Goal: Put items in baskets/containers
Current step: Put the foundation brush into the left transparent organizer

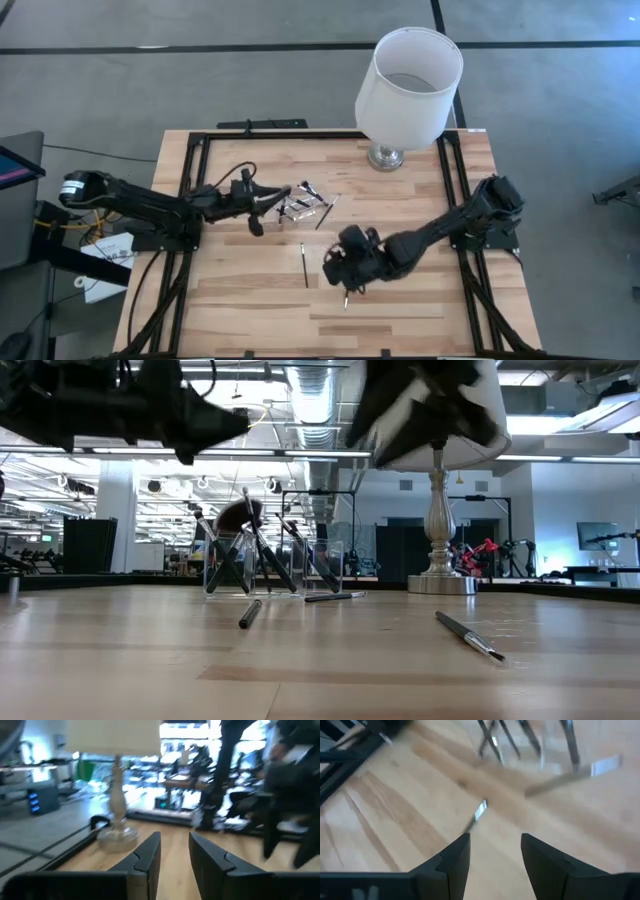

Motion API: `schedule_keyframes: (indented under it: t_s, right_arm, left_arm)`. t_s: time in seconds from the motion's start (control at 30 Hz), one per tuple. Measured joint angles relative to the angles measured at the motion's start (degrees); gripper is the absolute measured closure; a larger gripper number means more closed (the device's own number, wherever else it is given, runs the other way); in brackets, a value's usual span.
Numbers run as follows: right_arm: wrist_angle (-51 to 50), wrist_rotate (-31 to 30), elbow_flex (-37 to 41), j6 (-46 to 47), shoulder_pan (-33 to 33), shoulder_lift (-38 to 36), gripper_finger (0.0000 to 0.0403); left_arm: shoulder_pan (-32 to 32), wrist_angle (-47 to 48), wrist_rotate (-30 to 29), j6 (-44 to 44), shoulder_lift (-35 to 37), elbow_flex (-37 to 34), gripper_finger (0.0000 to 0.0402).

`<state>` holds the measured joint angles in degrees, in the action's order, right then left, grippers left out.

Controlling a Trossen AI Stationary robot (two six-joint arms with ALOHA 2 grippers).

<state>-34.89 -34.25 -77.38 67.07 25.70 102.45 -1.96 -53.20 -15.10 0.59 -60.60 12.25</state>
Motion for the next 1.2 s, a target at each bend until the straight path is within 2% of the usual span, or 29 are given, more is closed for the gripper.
schedule_keyframes:
  t_s: [0.17, 0.3, 0.43, 0.6, 0.77, 0.9, 1.07, 1.13, 1.2]
  right_arm:
    - [0.9, 2.8, 6.3, 16.1, 4.0, 0.1, 0.0237]
    - [1.5, 6.7, 9.4, 22.8, 5.8, 0.1, 0.0237]
    - [6.2, 9.1, 10.5, 24.3, 5.7, 1.0, 0.0237]
    - [9.3, 14.8, 8.7, 20.4, 3.6, 6.3, 0.0237]
    - [6.9, 14.1, 4.7, 9.6, 0.2, 10.7, 0.0237]
    - [5.1, 12.8, 0.9, -4.6, -3.2, 10.5, 0.0237]
    - [1.1, 7.4, -3.1, -25.9, -7.4, 8.2, 0.0237]
    - [-2.8, 8.1, -4.1, -33.5, -9.4, 7.9, 0.0237]
    - [-6.3, 11.7, -4.1, -38.6, -11.7, 7.5, 0.0237]
  left_arm:
    - [-3.7, 0.3, 2.1, 0.0, 2.1, 0.0, 0.0304]
    - [-5.2, 0.3, 2.1, 0.0, 1.8, 0.0, 0.0305]
    - [-5.1, 0.5, 2.0, 0.0, 1.6, 0.0, 0.0305]
    - [-5.2, 0.4, 2.0, 0.0, 1.6, 0.0, 0.0304]
    - [-5.1, -0.9, 3.0, 0.0, 1.4, 0.0, 0.0306]
    - [-5.2, -0.6, 4.1, 0.0, 1.0, 0.0, 0.0306]
    - [-5.1, -0.4, 7.0, 0.0, 0.5, -0.1, 0.0306]
    - [-5.2, -0.4, 8.6, 0.0, 0.5, 0.0, 0.0306]
    - [-5.3, -0.4, 9.4, -1.0, 0.5, 0.0, 0.0306]
